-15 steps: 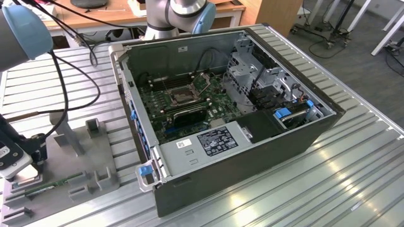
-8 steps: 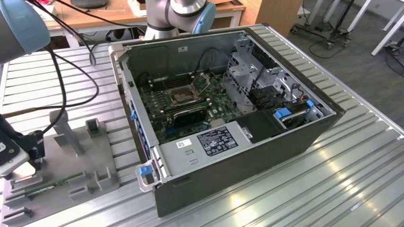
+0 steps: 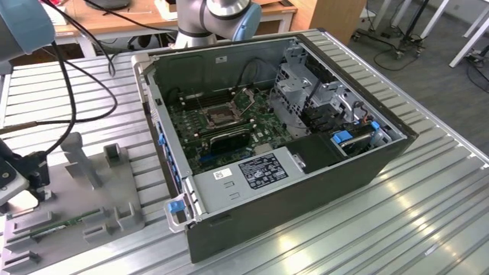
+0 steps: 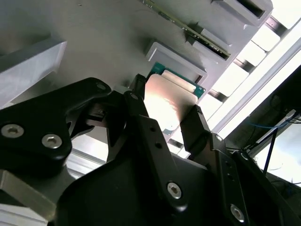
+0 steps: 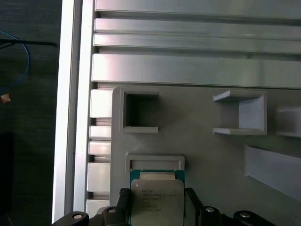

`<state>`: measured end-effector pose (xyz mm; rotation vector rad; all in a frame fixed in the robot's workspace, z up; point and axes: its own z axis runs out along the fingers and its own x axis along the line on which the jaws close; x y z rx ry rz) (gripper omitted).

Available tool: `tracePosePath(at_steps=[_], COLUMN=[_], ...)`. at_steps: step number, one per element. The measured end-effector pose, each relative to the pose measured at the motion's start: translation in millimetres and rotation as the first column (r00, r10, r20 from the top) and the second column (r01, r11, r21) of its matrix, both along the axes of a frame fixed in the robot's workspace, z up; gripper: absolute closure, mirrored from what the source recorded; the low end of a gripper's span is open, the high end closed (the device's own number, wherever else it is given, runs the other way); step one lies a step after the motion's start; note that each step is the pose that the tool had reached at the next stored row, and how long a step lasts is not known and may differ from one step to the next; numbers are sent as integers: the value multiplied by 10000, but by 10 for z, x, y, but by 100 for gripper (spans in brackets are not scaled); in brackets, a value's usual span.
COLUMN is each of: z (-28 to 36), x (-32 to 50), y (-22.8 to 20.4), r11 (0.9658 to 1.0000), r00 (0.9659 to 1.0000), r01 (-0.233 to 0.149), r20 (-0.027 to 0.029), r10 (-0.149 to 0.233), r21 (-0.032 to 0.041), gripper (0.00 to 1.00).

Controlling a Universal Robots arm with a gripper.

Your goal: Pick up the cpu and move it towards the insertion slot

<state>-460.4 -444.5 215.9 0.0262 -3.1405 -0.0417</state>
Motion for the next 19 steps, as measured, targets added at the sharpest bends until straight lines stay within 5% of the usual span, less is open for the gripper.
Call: tracePosePath(at_steps=[11,19], z=[203,225], x=[3,4], y=[0,0], r11=[10000,10000], r00=[10000,10000], r01=[0,0], r20=[-1,0], r10=[0,0], r21=[1,1], gripper=[45,45])
